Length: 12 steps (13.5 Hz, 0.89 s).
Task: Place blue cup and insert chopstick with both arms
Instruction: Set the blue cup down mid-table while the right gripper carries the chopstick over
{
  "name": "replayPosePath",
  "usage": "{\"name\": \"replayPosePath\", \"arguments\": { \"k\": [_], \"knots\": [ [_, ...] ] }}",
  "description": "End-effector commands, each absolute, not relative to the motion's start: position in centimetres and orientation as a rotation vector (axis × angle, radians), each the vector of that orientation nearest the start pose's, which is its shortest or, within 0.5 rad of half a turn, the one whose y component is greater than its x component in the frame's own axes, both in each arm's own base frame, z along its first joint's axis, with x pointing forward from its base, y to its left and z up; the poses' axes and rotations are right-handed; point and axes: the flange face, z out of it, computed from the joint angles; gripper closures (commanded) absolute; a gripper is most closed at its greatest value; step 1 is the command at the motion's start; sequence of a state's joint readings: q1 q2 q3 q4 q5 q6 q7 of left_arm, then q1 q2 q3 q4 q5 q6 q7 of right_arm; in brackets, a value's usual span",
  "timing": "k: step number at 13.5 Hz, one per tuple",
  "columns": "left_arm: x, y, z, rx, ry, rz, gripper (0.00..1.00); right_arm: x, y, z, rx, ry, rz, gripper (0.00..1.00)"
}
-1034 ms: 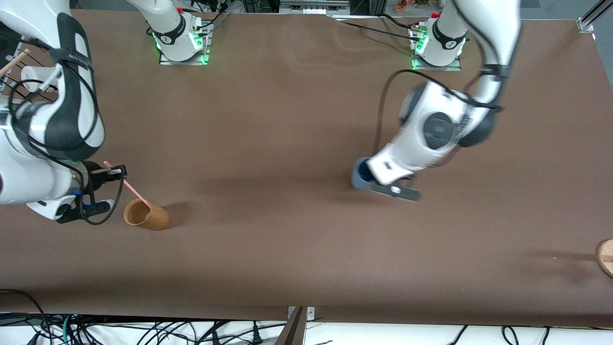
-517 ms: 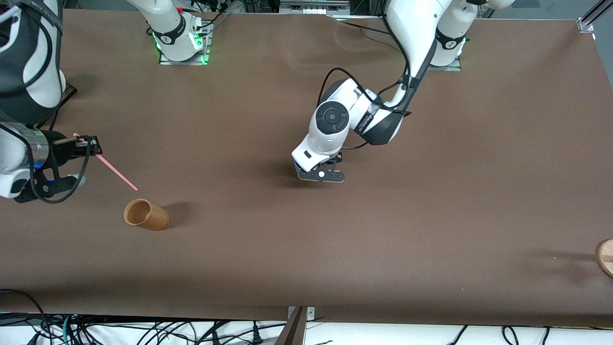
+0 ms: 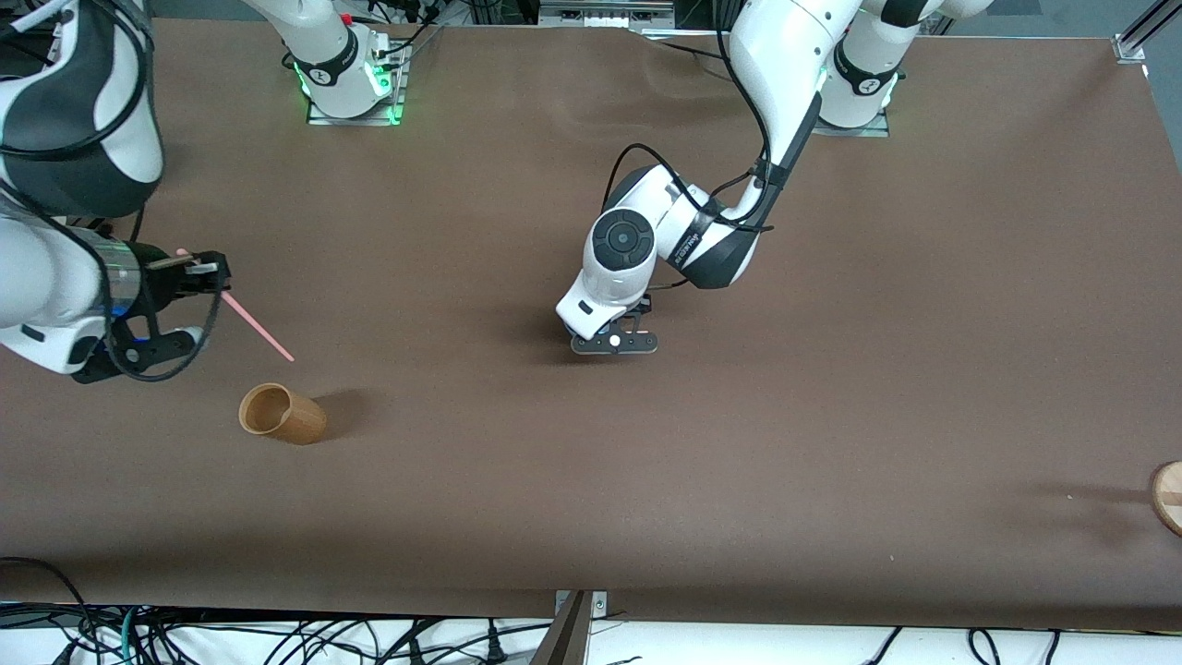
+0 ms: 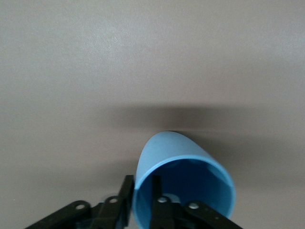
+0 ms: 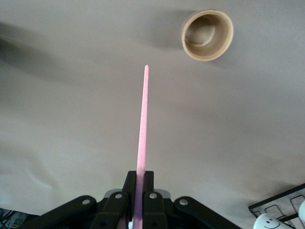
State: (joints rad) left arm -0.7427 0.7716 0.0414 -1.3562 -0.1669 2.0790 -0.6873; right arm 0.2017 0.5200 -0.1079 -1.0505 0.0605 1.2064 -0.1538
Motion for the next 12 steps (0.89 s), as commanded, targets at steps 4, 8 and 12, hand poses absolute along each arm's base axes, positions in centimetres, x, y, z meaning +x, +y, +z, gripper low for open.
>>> {"name": "replayPosePath", "arguments": {
  "k": [4, 8, 12],
  "knots": [
    [56.0, -49.3, 32.9, -3.249, -0.095, 0.262, 0.0, 63.7, 17.9, 51.1, -3.123, -0.202, 0.584, 1.0],
    [61.4, -42.4, 41.6, -3.288, 0.074, 0.196, 0.0, 62.5, 25.5, 49.3, -3.123, -0.06, 0.558, 1.0],
    [65.8, -30.2, 51.0, -3.349, 0.066, -0.01, 0.0, 60.2, 34.6, 46.7, -3.1, 0.103, 0.535, 1.0]
  ]
}}
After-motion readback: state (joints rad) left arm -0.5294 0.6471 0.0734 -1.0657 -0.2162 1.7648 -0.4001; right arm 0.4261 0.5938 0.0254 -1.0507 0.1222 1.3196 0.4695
